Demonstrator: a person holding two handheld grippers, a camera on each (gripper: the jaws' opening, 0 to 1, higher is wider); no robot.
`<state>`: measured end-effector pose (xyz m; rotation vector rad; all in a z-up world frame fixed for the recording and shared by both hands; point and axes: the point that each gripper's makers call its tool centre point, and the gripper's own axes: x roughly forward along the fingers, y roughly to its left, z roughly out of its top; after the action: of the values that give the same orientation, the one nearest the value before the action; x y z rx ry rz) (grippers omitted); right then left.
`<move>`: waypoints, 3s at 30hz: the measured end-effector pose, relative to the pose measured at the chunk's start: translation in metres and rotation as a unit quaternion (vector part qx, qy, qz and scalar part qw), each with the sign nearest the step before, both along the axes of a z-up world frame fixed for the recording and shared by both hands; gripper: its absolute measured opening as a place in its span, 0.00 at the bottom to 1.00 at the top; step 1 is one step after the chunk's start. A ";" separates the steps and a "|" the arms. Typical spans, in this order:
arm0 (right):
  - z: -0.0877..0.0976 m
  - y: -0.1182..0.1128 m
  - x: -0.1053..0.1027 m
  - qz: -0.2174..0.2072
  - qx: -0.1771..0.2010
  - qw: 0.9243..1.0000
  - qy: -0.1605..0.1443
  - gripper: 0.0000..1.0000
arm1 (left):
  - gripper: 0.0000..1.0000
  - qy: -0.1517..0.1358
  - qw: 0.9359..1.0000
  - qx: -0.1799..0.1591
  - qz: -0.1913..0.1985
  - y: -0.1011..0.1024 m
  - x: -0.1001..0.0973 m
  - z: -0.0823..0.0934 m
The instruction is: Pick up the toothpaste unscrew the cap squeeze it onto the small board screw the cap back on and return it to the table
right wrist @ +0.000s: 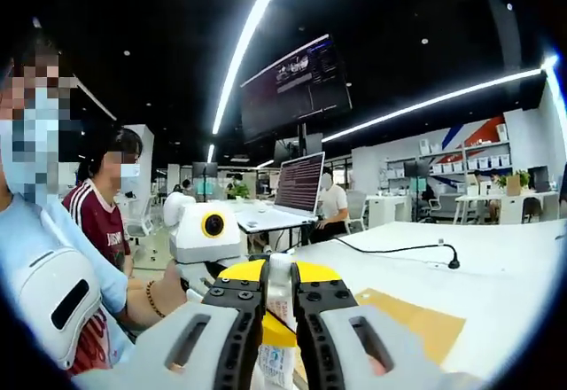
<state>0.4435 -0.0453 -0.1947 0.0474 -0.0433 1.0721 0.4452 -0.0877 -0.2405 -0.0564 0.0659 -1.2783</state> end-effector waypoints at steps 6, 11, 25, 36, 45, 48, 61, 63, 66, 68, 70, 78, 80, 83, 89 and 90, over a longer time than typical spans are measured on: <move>-0.004 0.003 0.007 -0.021 -0.008 1.000 -0.005 0.10 | 0.08 -0.015 0.999 -0.001 0.038 0.005 0.012 -0.001; -0.004 0.003 0.004 -0.009 -0.008 1.000 -0.017 0.10 | 0.08 0.008 1.000 -0.008 0.028 0.007 0.009 0.000; 0.025 -0.009 -0.016 0.089 0.076 0.993 -0.033 0.40 | 0.08 0.040 0.998 -0.025 -0.041 0.015 -0.009 0.012; 0.042 -0.034 -0.037 0.201 0.127 0.971 -0.006 0.25 | 0.08 0.032 0.990 -0.071 -0.120 0.010 -0.030 0.029; 0.028 -0.014 -0.046 0.242 0.097 0.965 0.014 0.26 | 0.08 0.039 0.983 -0.065 -0.168 0.000 -0.048 0.023; 0.027 -0.011 -0.052 0.270 0.113 0.956 0.030 0.20 | 0.08 0.043 0.981 -0.061 -0.180 -0.002 -0.054 0.021; 0.011 -0.002 -0.057 0.284 0.096 0.953 0.046 0.09 | 0.08 0.038 0.979 -0.056 -0.192 -0.001 -0.062 0.019; 0.010 -0.001 -0.057 0.281 0.094 0.954 0.042 0.09 | 0.08 0.037 0.980 -0.053 -0.190 -0.001 -0.062 0.018; 0.006 0.000 -0.051 0.254 0.076 0.963 0.044 0.09 | 0.08 0.024 0.986 -0.042 -0.162 0.001 -0.054 0.016; 0.008 0.000 -0.048 0.239 0.076 0.967 0.039 0.09 | 0.08 0.026 0.988 -0.043 -0.146 0.002 -0.048 0.017; 0.009 0.001 -0.047 0.227 0.079 0.970 0.036 0.09 | 0.08 0.022 0.989 -0.045 -0.140 0.003 -0.047 0.019; 0.015 0.003 -0.041 0.158 0.067 0.985 0.009 0.08 | 0.08 -0.017 0.996 -0.037 -0.083 0.006 -0.036 0.025; 0.018 0.004 -0.043 0.145 0.067 0.987 0.007 0.08 | 0.08 -0.016 0.996 -0.041 -0.079 0.007 -0.037 0.027; 0.015 0.008 -0.040 0.109 0.056 0.992 0.009 0.08 | 0.08 -0.031 0.997 -0.037 -0.052 0.008 -0.033 0.029; 0.021 0.014 -0.029 0.027 0.030 0.999 -0.036 0.08 | 0.08 -0.018 0.999 -0.043 0.015 0.017 -0.017 0.033; 0.021 0.016 -0.028 0.023 0.029 0.999 -0.027 0.08 | 0.08 -0.014 0.999 -0.043 0.022 0.018 -0.015 0.032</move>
<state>0.4158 -0.0290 -0.1740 0.0723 -0.1235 1.1183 0.4297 -0.0696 -0.2084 -0.1136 -0.0138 -1.2378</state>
